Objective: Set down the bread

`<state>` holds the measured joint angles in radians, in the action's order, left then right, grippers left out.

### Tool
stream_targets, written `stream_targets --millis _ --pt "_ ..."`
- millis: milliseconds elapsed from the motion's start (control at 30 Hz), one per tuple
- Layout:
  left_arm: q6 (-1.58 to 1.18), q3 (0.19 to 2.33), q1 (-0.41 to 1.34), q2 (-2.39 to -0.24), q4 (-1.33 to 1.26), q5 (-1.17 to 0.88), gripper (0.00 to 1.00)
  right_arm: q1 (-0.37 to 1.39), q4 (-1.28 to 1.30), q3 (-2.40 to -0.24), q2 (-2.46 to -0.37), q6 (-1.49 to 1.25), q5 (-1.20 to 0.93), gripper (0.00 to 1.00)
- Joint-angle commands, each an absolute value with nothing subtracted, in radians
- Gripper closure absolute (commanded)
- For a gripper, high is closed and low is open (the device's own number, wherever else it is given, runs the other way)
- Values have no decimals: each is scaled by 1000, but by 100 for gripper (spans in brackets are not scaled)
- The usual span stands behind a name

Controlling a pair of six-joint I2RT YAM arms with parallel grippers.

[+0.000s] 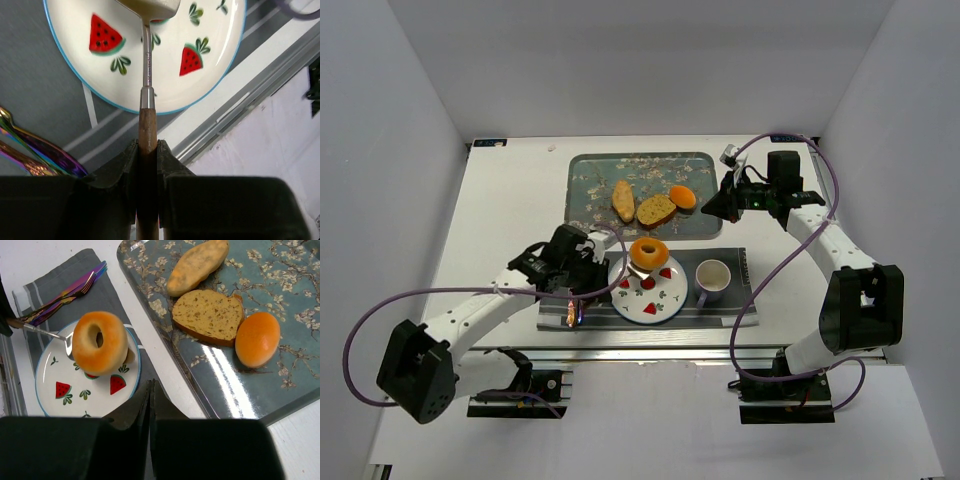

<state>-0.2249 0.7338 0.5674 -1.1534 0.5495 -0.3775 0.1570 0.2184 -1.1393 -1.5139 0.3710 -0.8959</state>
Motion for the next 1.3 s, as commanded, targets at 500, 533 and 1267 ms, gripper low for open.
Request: stream_targets --millis 500,533,1267 --pt "-486 1143 799 -1447 1120 -187 100 140 233 -1204 -1520 396 -910 97" --pt "-509 1147 799 -1434 1143 -186 100 141 233 -1203 -1520 396 -910 97" --pt "-595 1137 799 -1313 1146 -348 100 143 199 -1175 -1528 361 -939 97"
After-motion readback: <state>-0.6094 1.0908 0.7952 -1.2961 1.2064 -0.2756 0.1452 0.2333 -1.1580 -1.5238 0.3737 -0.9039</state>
